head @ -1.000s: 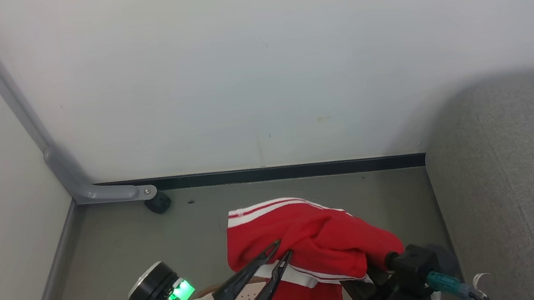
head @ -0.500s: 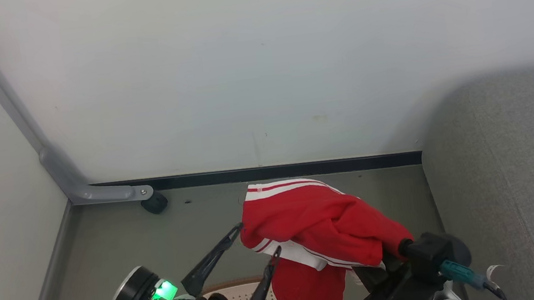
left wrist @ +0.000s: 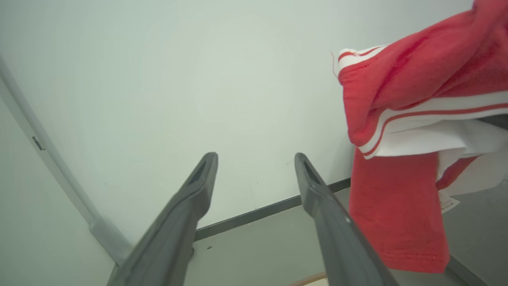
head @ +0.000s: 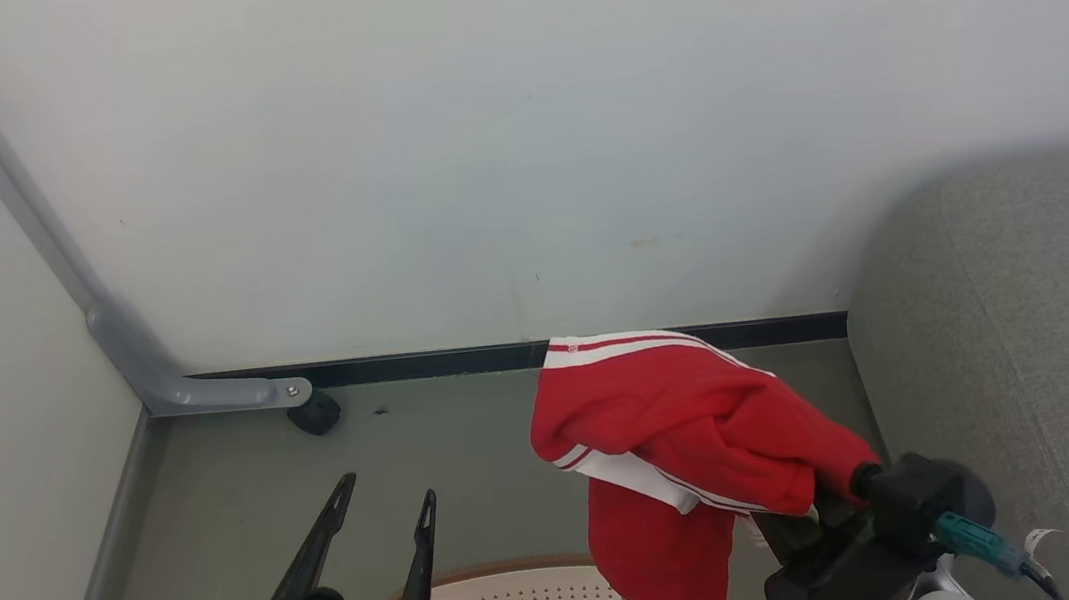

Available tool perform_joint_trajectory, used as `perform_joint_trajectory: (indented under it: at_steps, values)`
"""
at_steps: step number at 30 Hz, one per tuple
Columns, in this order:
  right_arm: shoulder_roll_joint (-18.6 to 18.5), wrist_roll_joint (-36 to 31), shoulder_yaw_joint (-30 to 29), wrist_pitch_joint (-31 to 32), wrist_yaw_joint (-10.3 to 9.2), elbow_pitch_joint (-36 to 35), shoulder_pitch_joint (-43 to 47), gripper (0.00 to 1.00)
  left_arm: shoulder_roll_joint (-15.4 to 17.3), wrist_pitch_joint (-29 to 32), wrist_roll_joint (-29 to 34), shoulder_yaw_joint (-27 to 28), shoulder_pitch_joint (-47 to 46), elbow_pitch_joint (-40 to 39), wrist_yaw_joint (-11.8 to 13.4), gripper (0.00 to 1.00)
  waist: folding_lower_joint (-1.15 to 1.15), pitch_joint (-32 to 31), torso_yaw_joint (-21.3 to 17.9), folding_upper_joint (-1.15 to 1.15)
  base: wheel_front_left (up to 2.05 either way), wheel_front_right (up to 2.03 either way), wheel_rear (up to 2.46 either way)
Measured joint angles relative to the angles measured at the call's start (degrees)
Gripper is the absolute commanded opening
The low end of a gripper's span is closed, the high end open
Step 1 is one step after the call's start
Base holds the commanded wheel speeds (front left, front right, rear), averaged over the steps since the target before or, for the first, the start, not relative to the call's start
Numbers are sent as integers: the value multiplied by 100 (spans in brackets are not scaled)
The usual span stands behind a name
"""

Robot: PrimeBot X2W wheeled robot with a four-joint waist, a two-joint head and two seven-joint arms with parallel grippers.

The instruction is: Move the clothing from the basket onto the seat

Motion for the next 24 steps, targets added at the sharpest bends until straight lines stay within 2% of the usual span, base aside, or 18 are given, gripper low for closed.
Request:
perform_joint_trajectory:
  at_steps: [9,18,24]
  values:
    - [-38,1,-352,0,-133,-230,307,0,-204,0,-285,799,572,305,393,100,0,-87,23,0,0,0,0]
    - [-80,1,-665,0,-282,-391,751,0,-308,1,-320,1279,979,390,458,100,0,-197,54,0,0,0,0]
    - [-88,0,-890,0,-385,-488,972,0,-608,1,-265,1578,1288,380,478,100,0,-262,32,0,0,0,0]
